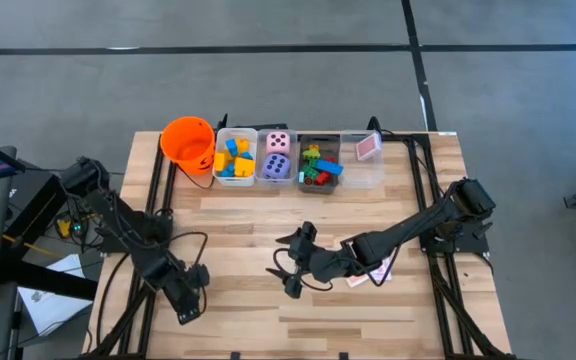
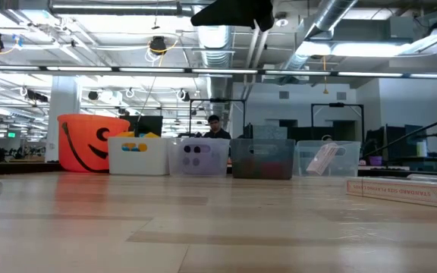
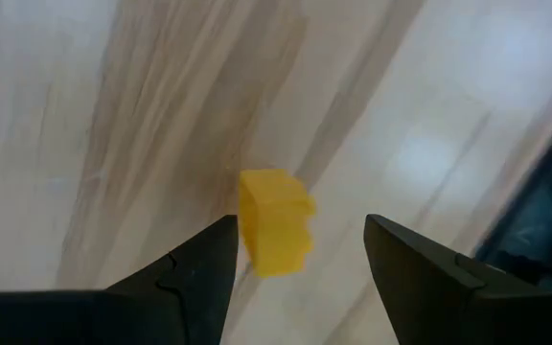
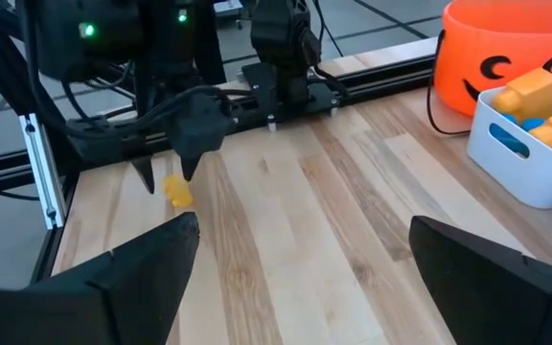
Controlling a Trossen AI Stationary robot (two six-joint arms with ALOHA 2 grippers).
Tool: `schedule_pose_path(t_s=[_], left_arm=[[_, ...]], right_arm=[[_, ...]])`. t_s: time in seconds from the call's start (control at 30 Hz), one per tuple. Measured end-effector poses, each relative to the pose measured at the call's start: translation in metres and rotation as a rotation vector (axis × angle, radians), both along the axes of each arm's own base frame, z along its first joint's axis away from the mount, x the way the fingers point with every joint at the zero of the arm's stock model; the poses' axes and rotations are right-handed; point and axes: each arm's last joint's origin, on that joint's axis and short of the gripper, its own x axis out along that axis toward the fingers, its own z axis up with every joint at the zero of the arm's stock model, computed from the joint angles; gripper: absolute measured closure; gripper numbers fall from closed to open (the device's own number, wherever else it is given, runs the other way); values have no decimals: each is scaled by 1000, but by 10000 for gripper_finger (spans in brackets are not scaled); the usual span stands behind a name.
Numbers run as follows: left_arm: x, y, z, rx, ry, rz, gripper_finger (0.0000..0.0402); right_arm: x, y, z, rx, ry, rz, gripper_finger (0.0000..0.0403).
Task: Pick & Place Toys
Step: Put the yellow game piece into the black bin
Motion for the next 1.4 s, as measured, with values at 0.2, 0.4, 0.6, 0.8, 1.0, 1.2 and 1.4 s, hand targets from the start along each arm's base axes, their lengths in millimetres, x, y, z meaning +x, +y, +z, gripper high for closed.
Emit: schedule_pose_path(t_s=[0.2, 0.4, 0.6, 0.8, 1.0, 1.2, 1.4], left_arm=[[0, -5, -14, 64, 39, 32, 183], [0, -8, -26, 94, 93, 54, 186], [-2, -8, -29, 93, 158, 91, 278], [2, -4, -9, -30, 91, 58, 317], [12, 13, 35, -119, -274, -72, 316], [25, 54, 68, 87, -623, -6, 317], [37, 92, 97, 253, -890, 239, 317]], right_arm=[[0, 0, 0, 14, -3, -6, 31], [0, 0, 0, 18, -6, -7, 31], [1, -1, 1, 23, -18, -11, 31], [7, -17, 2, 34, -29, -56, 31], [14, -37, 2, 35, -33, -106, 31], [20, -51, 8, -110, -47, -78, 31], [18, -29, 21, -496, -80, 96, 31]])
